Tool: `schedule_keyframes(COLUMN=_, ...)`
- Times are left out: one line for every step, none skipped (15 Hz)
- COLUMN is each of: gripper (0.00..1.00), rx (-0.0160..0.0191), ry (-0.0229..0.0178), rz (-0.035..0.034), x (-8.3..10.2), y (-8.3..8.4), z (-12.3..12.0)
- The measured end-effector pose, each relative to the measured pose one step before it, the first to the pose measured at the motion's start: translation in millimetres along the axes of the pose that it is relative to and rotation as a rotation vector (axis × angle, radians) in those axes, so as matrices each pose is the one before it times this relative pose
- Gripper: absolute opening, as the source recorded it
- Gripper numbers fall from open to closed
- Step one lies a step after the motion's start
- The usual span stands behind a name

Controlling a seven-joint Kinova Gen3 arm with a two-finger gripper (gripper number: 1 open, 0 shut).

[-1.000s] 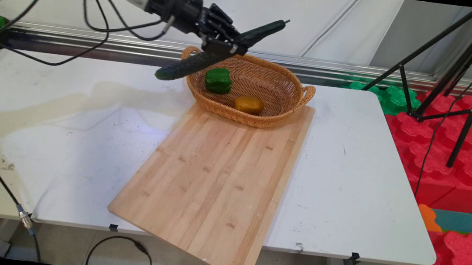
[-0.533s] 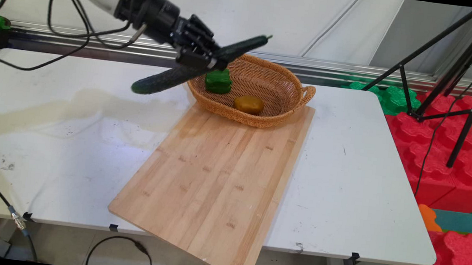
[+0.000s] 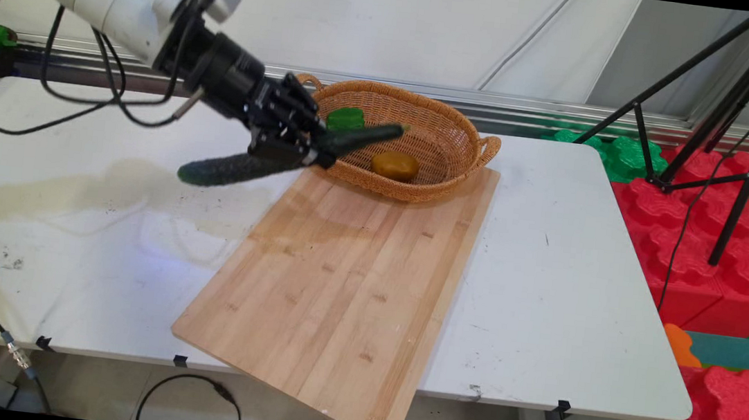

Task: Place the picked object on the cutting board

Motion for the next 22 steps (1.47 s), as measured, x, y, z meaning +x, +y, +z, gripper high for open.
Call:
schedule_keyframes(gripper=0.00, rx=-0.00303, ry=-0.00892, rz=-0.00029, x=-1.69, y=4.19, z=3.86)
schedule_keyframes(gripper=0.00, rx=-0.00160, ry=-0.01375, rz=-0.00124, x=-2.85, y=5.61, z=6.49)
schedule_keyframes(gripper=0.00, rx=-0.00019, ry=-0.01261, rz=0.00037, x=-1.77, y=3.76, z=7.04)
schedule_keyframes(gripper=0.00, rx=0.00173, ry=-0.00815, rz=0.00154, x=-0.82, y=1.78, z=5.57)
schedule_keyframes(gripper=0.00, rx=0.00099, ry=-0.00668, rz=0.00170, x=-0.47, y=1.30, z=4.54)
schedule_keyframes(gripper=0.00, rx=0.00362, ry=-0.00941, rz=0.00392, x=-0.33, y=1.05, z=7.43)
schedule_keyframes(gripper=0.00, rx=0.00196, ry=-0.00674, rz=0.00275, x=-0.23, y=0.48, z=5.01)
schedule_keyframes(gripper=0.00, rx=0.00209, ry=-0.01077, rz=0.00774, x=-0.11, y=-0.07, z=8.36)
schedule_keyframes(gripper=0.00, rx=0.00194, ry=-0.00928, rz=0.00758, x=-0.15, y=-0.17, z=6.79)
schedule_keyframes(gripper=0.00, rx=0.00124, ry=-0.00926, rz=0.01008, x=0.15, y=-0.65, z=7.26)
schedule_keyframes(gripper=0.00, rx=0.00066, ry=-0.00724, rz=0.00839, x=0.15, y=-0.60, z=5.79)
schedule_keyframes(gripper=0.00, rx=0.00110, ry=-0.01065, rz=0.01402, x=0.69, y=-1.51, z=9.24)
schedule_keyframes(gripper=0.00, rx=0.00103, ry=-0.01202, rz=0.01501, x=0.89, y=-2.01, z=10.64)
schedule_keyframes(gripper=0.00, rx=0.00086, ry=-0.01157, rz=0.01178, x=0.99, y=-2.51, z=10.53)
schedule_keyframes(gripper=0.00, rx=-0.00011, ry=-0.01104, rz=0.00788, x=0.02, y=-2.04, z=8.77)
schedule_keyframes(gripper=0.00, rx=-0.00103, ry=-0.00948, rz=0.00544, x=-0.26, y=-1.62, z=7.15)
schedule_keyframes(gripper=0.00, rx=-0.00193, ry=-0.00932, rz=0.00360, x=-0.87, y=-1.27, z=6.72)
schedule_keyframes(gripper=0.00, rx=-0.00186, ry=-0.00947, rz=0.00309, x=-1.19, y=-1.18, z=6.35)
schedule_keyframes(gripper=0.00, rx=-0.00195, ry=-0.00993, rz=0.00670, x=-1.30, y=-1.17, z=6.01)
schedule_keyframes(gripper=0.00, rx=-0.00302, ry=-0.01313, rz=0.01003, x=-1.88, y=-1.33, z=7.75)
schedule_keyframes(gripper=0.00, rx=-0.00386, ry=-0.01200, rz=0.01180, x=-1.34, y=-1.23, z=7.44)
schedule_keyframes(gripper=0.00, rx=-0.00256, ry=-0.00881, rz=0.00996, x=-0.73, y=-0.96, z=6.08)
